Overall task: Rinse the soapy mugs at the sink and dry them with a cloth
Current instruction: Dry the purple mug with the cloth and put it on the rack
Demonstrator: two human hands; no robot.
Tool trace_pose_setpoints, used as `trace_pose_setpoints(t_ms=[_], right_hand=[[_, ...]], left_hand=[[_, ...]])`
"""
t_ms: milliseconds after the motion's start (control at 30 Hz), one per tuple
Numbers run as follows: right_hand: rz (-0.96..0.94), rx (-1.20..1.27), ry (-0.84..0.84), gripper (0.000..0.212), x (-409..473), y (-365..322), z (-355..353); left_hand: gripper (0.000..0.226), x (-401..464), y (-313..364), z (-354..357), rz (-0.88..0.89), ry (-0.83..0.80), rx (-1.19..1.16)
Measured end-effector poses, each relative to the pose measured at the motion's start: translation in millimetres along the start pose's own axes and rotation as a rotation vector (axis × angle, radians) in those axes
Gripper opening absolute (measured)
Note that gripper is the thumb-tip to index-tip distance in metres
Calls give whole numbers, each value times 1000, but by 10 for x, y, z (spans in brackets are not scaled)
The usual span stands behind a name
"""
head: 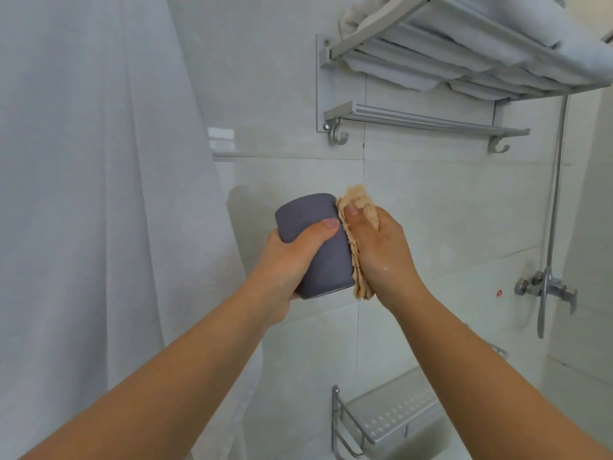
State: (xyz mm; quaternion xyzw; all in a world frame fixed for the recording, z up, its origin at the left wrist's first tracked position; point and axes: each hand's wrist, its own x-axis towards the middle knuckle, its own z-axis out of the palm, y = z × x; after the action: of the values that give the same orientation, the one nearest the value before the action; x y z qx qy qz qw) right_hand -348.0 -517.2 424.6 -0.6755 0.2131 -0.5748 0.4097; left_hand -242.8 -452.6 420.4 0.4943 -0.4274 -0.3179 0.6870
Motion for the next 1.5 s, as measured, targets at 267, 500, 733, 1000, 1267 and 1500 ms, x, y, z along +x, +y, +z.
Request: trace_pose_setpoints(t_ms=[267, 500, 733, 1000, 1267, 1500], right_hand=[[418, 303, 9, 53, 173, 67, -35], [104, 738, -166, 52, 303, -179, -359], [-194, -424, -349, 41, -113, -192, -93], [265, -173, -483, 27, -178, -248, -20], [241, -38, -564, 15, -176, 59, -140], [175, -42, -759, 20, -94, -25, -272]], left_hand=[[58, 3, -97, -38, 71, -3, -9], [62, 13, -32, -231, 236, 49, 324], [66, -54, 59, -268, 406, -71, 744], [44, -55, -18, -252, 613, -63, 1171], [67, 63, -49, -421, 474, -400, 1048], [63, 53, 176, -638, 91, -492, 883]])
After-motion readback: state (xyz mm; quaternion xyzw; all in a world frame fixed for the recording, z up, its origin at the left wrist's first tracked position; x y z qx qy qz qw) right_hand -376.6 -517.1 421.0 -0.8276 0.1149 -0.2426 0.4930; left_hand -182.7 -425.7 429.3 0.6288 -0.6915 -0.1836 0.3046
